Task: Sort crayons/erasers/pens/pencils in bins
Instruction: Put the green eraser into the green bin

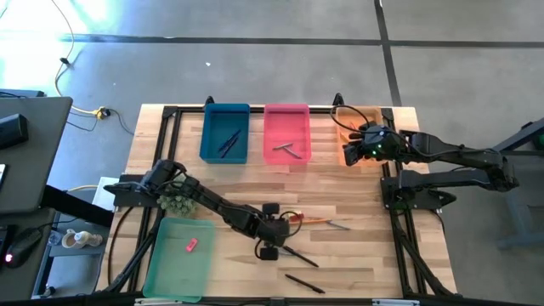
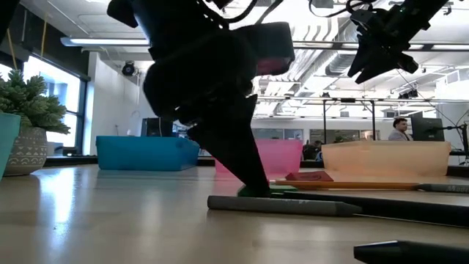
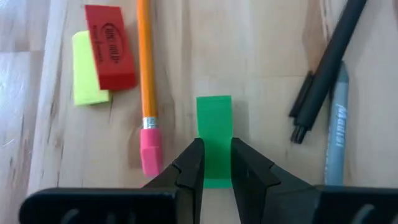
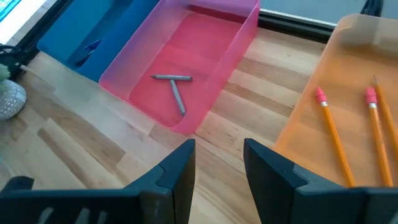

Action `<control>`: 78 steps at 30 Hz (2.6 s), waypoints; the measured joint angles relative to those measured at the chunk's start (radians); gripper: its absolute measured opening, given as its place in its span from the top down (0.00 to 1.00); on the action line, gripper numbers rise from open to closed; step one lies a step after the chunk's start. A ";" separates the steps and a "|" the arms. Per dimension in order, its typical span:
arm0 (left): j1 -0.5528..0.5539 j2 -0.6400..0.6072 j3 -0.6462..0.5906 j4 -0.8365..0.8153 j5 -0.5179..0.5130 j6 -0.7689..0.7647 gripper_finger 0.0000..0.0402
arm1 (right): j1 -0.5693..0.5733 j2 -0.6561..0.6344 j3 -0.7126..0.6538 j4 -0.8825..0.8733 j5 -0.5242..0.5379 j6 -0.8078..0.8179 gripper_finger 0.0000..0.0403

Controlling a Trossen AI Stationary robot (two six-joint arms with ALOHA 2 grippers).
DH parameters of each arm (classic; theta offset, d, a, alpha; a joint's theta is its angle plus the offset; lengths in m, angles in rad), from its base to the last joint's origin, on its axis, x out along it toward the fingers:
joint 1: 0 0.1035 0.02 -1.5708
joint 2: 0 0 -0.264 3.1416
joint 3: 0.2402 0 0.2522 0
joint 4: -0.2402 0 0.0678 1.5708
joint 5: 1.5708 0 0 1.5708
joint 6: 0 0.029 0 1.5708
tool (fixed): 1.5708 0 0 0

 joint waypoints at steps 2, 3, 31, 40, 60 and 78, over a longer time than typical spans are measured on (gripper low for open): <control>-0.001 -0.017 0.000 -0.031 -0.013 0.001 0.87 | 0.000 0.000 0.000 0.006 -0.017 -0.007 0.68; -0.001 -0.032 0.000 -0.057 -0.025 0.002 0.87 | 0.001 0.000 0.000 0.013 -0.024 -0.007 0.68; -0.278 -0.393 -0.007 -0.779 -0.373 -0.564 0.87 | 0.207 0.049 0.000 0.186 -0.012 -0.036 0.68; -0.485 -0.408 -0.007 -1.059 -0.379 -1.057 0.87 | 0.210 0.069 0.000 0.231 -0.013 -0.074 0.68; -0.771 -0.407 -0.258 -0.827 -0.155 -1.729 0.87 | 0.320 0.082 0.002 0.375 -0.040 -0.244 0.68; -0.776 -0.407 -0.395 -0.572 -0.026 -1.754 0.87 | 0.516 0.391 0.209 0.087 -0.024 -0.366 0.68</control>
